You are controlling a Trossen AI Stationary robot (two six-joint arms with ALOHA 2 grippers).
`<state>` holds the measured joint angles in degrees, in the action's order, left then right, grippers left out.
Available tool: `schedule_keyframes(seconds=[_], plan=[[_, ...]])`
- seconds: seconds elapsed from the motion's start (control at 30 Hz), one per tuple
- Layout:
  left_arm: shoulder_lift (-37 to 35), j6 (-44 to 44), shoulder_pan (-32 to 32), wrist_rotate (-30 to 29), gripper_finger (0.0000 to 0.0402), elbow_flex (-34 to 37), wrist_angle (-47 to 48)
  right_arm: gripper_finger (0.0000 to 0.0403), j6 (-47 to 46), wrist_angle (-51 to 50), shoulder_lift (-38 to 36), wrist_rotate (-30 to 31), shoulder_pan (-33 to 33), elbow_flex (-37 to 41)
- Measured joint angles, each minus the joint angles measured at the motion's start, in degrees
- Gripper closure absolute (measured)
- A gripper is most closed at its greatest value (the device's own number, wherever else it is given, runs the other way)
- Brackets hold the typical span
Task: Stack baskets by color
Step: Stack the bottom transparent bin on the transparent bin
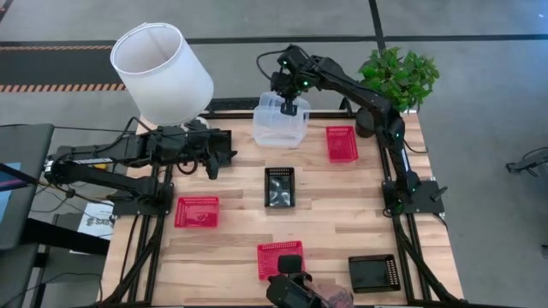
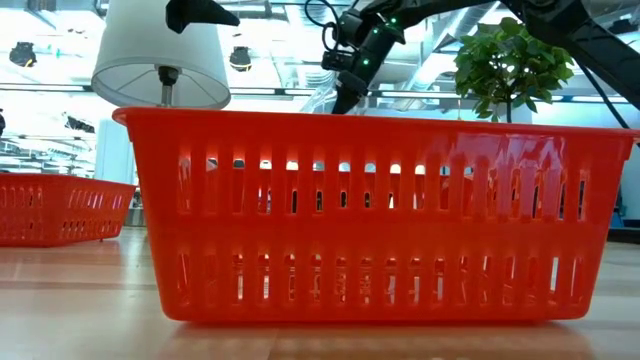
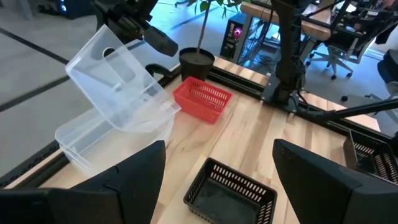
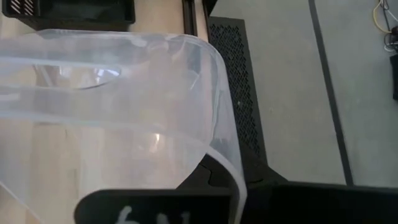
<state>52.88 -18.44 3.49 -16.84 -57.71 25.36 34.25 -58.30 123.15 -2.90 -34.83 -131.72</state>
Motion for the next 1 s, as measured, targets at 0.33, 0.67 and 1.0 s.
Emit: schedule_keyframes(seconds=[0.33,0.67,1.0], plan=[[0.0,-0.26,0.0,-0.37,0.0118,-0.02,0.0,0.0402,3.21,0.21,-0.01,0.0,0.71,0.0],[0.0,-0.24,0.04,-0.4,0.0118,-0.04,0.0,0.0402,6.69,-1.17,-0.11,2.91,1.86,0.0],[0.0,-0.28,0.04,-0.39,0.0118,-0.04,0.0,0.0394,4.95,-2.44,-0.11,3.04,1.79,0.02]])
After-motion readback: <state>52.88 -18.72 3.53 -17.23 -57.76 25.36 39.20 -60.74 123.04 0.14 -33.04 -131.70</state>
